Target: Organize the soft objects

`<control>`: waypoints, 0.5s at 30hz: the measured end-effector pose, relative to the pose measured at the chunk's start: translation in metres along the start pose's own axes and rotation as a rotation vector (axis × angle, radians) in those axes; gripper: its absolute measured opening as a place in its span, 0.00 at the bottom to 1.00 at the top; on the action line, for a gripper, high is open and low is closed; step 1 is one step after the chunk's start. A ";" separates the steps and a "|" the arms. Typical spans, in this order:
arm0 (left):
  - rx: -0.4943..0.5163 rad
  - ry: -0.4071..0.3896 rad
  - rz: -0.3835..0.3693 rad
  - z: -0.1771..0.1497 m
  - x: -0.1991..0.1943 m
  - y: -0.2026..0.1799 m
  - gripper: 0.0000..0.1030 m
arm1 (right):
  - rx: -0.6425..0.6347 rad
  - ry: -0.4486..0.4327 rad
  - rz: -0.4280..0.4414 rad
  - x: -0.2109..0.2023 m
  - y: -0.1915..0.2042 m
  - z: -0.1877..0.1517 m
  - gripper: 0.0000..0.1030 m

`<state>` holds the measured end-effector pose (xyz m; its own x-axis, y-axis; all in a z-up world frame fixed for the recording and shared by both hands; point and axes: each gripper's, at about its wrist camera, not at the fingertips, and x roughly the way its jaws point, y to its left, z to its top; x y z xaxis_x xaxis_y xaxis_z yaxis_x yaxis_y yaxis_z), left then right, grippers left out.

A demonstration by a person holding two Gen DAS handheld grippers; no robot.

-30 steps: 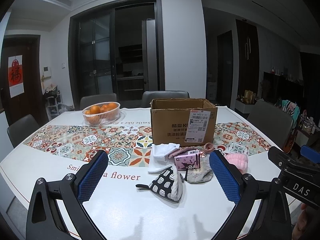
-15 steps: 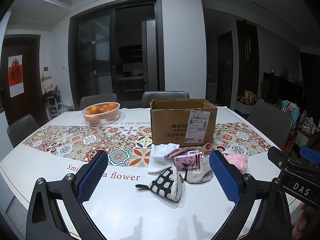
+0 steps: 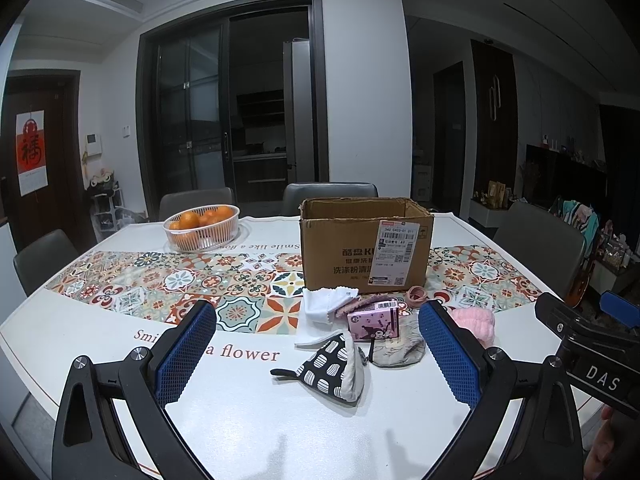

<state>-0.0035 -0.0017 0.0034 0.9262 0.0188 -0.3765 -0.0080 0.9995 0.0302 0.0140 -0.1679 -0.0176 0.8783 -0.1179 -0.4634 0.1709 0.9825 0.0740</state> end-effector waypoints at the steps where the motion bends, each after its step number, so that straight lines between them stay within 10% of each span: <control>1: 0.001 0.000 0.001 -0.001 0.000 0.000 1.00 | 0.000 0.001 0.000 0.000 0.000 0.000 1.00; 15: 0.000 0.004 -0.002 -0.002 0.002 -0.001 1.00 | 0.000 0.005 0.003 0.000 0.000 0.000 1.00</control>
<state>-0.0028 -0.0026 0.0006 0.9247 0.0169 -0.3803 -0.0063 0.9996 0.0290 0.0143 -0.1680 -0.0178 0.8767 -0.1147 -0.4672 0.1685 0.9829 0.0749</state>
